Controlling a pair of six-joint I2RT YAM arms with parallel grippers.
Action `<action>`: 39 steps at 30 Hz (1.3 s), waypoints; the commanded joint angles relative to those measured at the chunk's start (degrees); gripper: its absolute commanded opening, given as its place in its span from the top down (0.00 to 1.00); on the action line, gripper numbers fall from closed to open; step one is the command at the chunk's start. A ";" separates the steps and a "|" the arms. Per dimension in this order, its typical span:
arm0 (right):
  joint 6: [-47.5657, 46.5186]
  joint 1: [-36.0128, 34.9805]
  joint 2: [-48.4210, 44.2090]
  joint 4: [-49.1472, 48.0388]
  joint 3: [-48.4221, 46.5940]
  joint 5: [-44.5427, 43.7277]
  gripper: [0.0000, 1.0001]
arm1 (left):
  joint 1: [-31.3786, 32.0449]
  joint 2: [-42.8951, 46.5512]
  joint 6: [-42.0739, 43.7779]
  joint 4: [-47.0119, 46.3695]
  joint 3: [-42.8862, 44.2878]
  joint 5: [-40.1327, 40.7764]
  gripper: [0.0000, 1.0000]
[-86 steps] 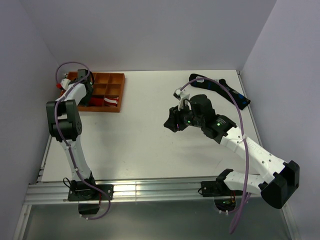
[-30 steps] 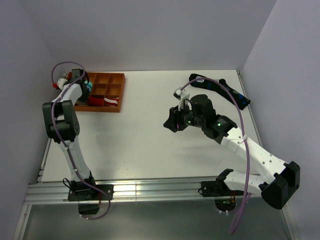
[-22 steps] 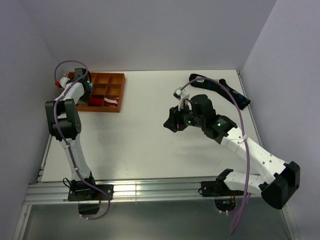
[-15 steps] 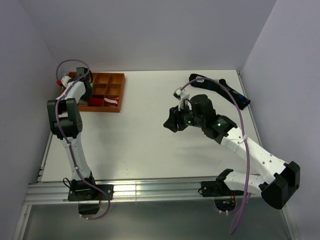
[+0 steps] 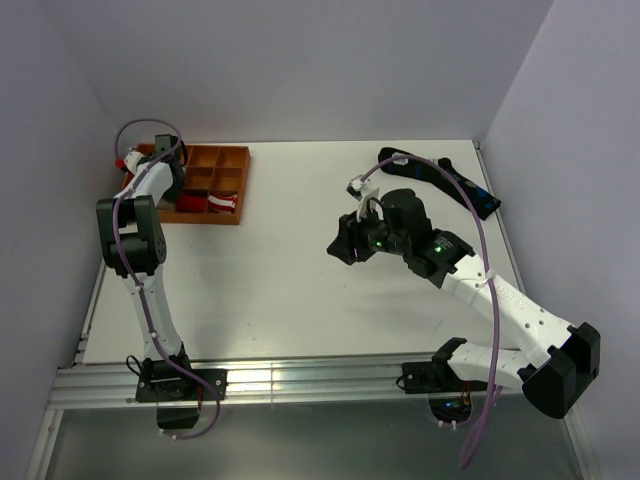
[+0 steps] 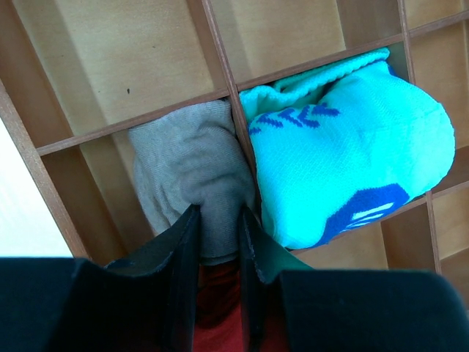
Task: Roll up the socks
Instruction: Place the sock in the storage box, then reset both arms
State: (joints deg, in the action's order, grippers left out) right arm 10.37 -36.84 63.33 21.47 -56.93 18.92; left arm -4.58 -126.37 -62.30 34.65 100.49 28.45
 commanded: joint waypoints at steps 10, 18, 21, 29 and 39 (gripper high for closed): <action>-0.88 0.37 -1.28 -1.26 -0.38 -0.20 0.50 | 0.62 1.29 1.92 0.24 -4.86 -4.98 0.88; -1.05 0.28 -1.02 -1.44 -0.55 -0.11 0.50 | -0.52 6.92 2.45 1.73 -3.29 -4.54 0.58; -1.14 0.28 -0.93 -1.43 -0.55 -0.11 0.50 | -0.78 8.23 3.06 1.21 -3.10 -5.42 0.55; -1.23 0.37 -0.66 -1.35 -0.64 -0.98 0.49 | -0.87 12.19 3.94 1.21 -3.54 -5.86 0.42; -0.35 0.98 -2.60 -1.61 -0.55 -5.46 0.43 | 0.79 29.82 12.79 -3.70 -8.45 -14.55 0.00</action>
State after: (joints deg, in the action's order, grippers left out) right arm 10.02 -36.69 63.13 21.47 -56.93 16.16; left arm -5.15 -106.17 -55.18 34.52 94.61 18.90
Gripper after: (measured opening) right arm 0.557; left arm 0.994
